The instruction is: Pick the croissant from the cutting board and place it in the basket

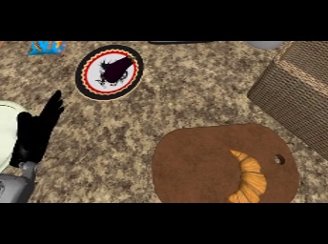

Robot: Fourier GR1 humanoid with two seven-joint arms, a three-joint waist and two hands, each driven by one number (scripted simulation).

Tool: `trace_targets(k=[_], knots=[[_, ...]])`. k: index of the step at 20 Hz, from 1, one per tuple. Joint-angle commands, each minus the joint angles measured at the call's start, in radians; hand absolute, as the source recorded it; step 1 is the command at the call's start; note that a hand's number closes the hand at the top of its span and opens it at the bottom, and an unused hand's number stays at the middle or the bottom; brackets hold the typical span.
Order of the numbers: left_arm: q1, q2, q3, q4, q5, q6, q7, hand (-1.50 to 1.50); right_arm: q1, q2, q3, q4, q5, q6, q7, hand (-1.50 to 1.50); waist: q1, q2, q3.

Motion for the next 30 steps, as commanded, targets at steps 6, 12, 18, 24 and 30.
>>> trace_targets(k=[6,12,18,24,30], knots=[[-0.028,-0.014,0.001,0.028,-0.018,-0.018,0.006,0.00,0.277,-0.270,-0.142,-0.298,-0.065,0.304,0.175,-1.50,0.016,0.002,0.003],[-0.035,-0.049,0.001,-0.015,-0.062,-0.010,0.051,0.00,0.364,-0.144,-0.200,-0.316,0.016,0.387,0.156,-1.50,0.043,0.004,0.006],[-0.095,-0.079,0.039,0.048,-0.084,-0.054,0.037,0.00,0.253,-0.051,-0.298,-0.294,-0.054,0.442,0.245,-1.50,0.051,0.007,0.006],[-0.089,-0.134,0.039,0.047,-0.134,-0.046,0.041,0.00,0.170,0.065,-0.251,-0.312,0.075,0.427,0.299,-1.50,0.054,0.008,0.006],[-0.086,-0.108,0.096,0.044,-0.127,-0.123,0.044,0.00,0.124,0.184,-0.119,-0.178,0.292,0.415,0.181,-1.50,0.055,0.008,0.006]])
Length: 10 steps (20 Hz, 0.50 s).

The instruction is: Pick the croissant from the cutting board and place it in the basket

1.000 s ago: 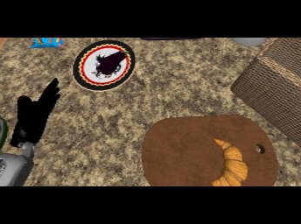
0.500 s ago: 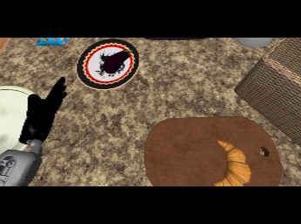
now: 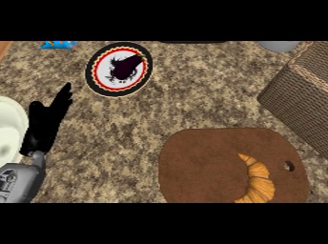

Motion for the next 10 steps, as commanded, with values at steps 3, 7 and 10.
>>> trace_targets(k=[3,7,10], knots=[[-0.031,-0.035,0.036,0.081,-0.028,-0.024,-0.040,0.00,-0.067,0.095,0.128,0.102,0.168,-0.004,-0.043,-1.50,0.000,0.002,0.000],[0.009,-0.063,0.012,-0.003,-0.085,-0.008,0.011,0.00,-0.133,0.140,0.126,0.187,0.220,-0.028,-0.069,-1.50,0.003,0.000,0.000],[-0.029,-0.051,0.078,0.111,-0.054,-0.079,-0.068,0.00,-0.113,0.198,0.184,0.143,0.298,-0.058,-0.049,-1.50,-0.001,0.001,0.000]])
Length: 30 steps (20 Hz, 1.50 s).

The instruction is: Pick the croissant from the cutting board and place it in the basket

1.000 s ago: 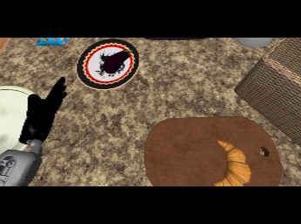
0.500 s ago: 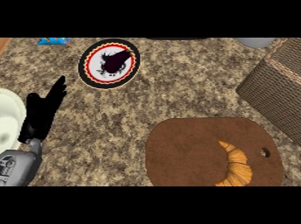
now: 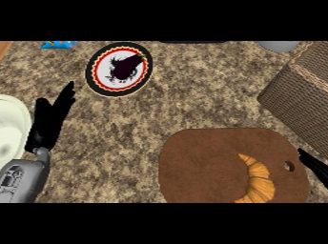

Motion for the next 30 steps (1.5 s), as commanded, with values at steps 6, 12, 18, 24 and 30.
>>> trace_targets(k=[6,12,18,24,30], knots=[[-0.019,-0.024,0.060,0.029,-0.020,-0.057,0.002,0.00,-0.096,0.115,0.081,0.138,0.148,-0.078,-0.039,-1.50,0.000,0.000,0.000],[0.053,-0.050,0.069,-0.086,-0.065,-0.063,0.022,0.00,-0.060,0.118,0.064,0.099,0.168,-0.053,-0.062,-1.50,0.000,-0.001,0.000],[0.013,-0.098,0.084,0.001,-0.118,-0.040,-0.020,0.00,-0.150,0.159,0.095,0.197,0.204,-0.064,-0.021,-1.50,0.000,0.000,0.000],[0.035,-0.110,0.093,-0.023,-0.121,-0.073,-0.011,0.00,-0.138,0.141,0.090,0.195,0.216,-0.030,-0.004,-1.50,-0.001,0.000,0.000],[0.084,-0.120,0.098,-0.060,-0.147,-0.086,-0.020,0.00,-0.136,0.201,0.161,0.250,0.282,-0.096,-0.009,-1.50,0.001,0.000,0.000]])
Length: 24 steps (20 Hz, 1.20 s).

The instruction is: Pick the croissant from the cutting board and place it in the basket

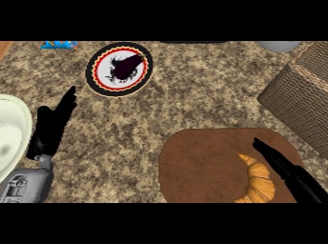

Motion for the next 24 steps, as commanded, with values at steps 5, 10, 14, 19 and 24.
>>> trace_targets(k=[5,10,14,19,24], knots=[[-0.015,-0.031,0.022,0.054,-0.025,-0.015,-0.036,0.00,0.030,0.015,0.002,0.015,-0.001,-0.023,-0.027,-1.50,-0.002,0.000,0.000],[0.010,0.003,0.048,0.007,-0.002,-0.055,-0.025,0.00,-0.062,0.021,0.067,0.163,0.144,-0.160,-0.087,1.50,0.003,0.000,0.000],[0.008,-0.061,-0.007,-0.031,-0.066,0.016,-0.009,0.00,-0.113,-0.036,0.013,0.176,0.144,-0.178,-0.141,1.50,0.004,0.000,0.000],[0.033,-0.026,0.040,-0.058,-0.022,-0.045,0.031,0.00,-0.027,-0.012,0.044,0.169,0.203,-0.296,-0.197,1.50,0.002,0.000,0.000],[-0.042,-0.024,0.047,0.034,-0.028,-0.038,0.007,0.00,-0.005,-0.185,0.194,0.095,0.480,-0.265,-0.204,1.50,-0.004,0.001,-0.002]])
